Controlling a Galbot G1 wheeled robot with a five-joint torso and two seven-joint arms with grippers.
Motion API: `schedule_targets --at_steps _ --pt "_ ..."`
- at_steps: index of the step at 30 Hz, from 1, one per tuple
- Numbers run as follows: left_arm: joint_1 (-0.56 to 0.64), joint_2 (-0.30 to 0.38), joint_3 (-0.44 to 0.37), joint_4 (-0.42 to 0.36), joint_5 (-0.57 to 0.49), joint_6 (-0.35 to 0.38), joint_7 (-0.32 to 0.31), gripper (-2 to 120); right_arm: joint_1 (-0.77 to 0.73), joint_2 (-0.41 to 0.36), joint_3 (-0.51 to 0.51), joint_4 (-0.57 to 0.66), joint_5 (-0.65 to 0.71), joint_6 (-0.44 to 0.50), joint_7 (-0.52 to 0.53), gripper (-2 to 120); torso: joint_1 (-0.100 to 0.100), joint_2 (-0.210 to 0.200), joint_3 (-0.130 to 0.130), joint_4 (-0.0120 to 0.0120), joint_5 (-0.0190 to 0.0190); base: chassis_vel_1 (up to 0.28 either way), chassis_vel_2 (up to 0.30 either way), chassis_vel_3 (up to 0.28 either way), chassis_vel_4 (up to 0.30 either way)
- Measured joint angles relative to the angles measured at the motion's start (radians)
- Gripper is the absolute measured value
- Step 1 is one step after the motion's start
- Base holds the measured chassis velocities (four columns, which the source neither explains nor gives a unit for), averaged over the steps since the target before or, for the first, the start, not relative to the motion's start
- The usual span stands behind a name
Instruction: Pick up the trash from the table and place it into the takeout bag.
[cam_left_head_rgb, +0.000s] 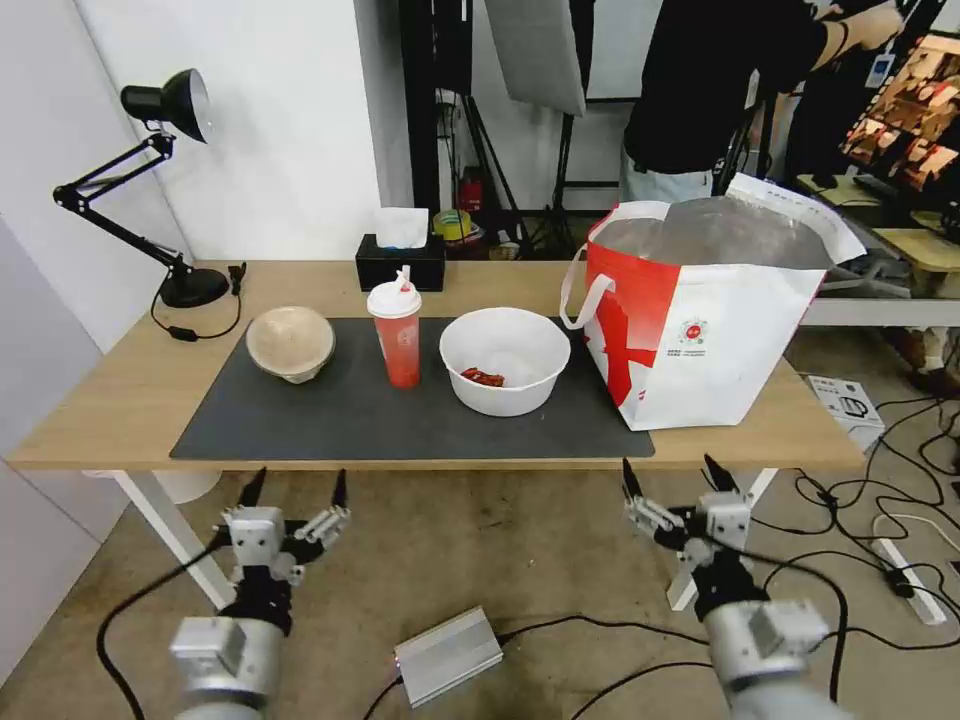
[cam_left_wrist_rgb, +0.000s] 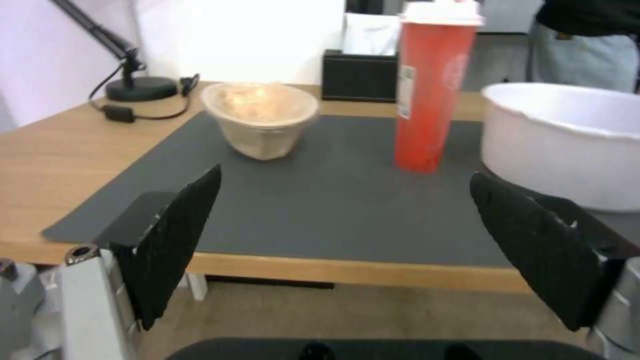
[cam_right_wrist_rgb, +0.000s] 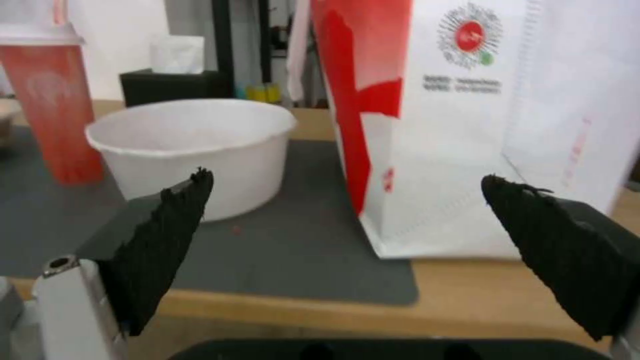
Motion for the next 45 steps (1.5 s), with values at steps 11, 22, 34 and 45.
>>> schedule_targets --at_steps 11,22,34,45 --pt "-0.069 0.145 -0.076 -0.076 -0.281 0.21 -0.163 100 0.199 -0.262 -0.04 0.046 0.274 -0.232 0.116 100 0.0 0.0 0.0 0.0 -0.0002 0.0 0.0 0.0 0.0" --pt "-0.116 0.234 -0.122 -0.117 -0.456 0.247 -0.236 100 0.411 -0.516 -0.102 0.083 0.53 -0.426 0.205 100 0.0 0.0 0.0 0.0002 -0.0003 0.0 0.0 0.0 0.0" --pt "-0.128 0.23 -0.115 -0.103 -0.453 0.229 -0.234 100 0.451 -0.509 -0.153 0.036 0.532 -0.281 0.07 100 0.0 0.0 0.0 -0.0001 -0.0002 0.0 0.0 0.0 0.0" --pt "-0.126 0.216 -0.106 -0.102 -0.448 0.225 -0.231 100 0.54 -0.525 -0.21 -0.017 0.54 -0.199 -0.01 100 0.0 0.0 0.0 -0.0001 -0.0002 0.0 0.0 0.0 0.0"
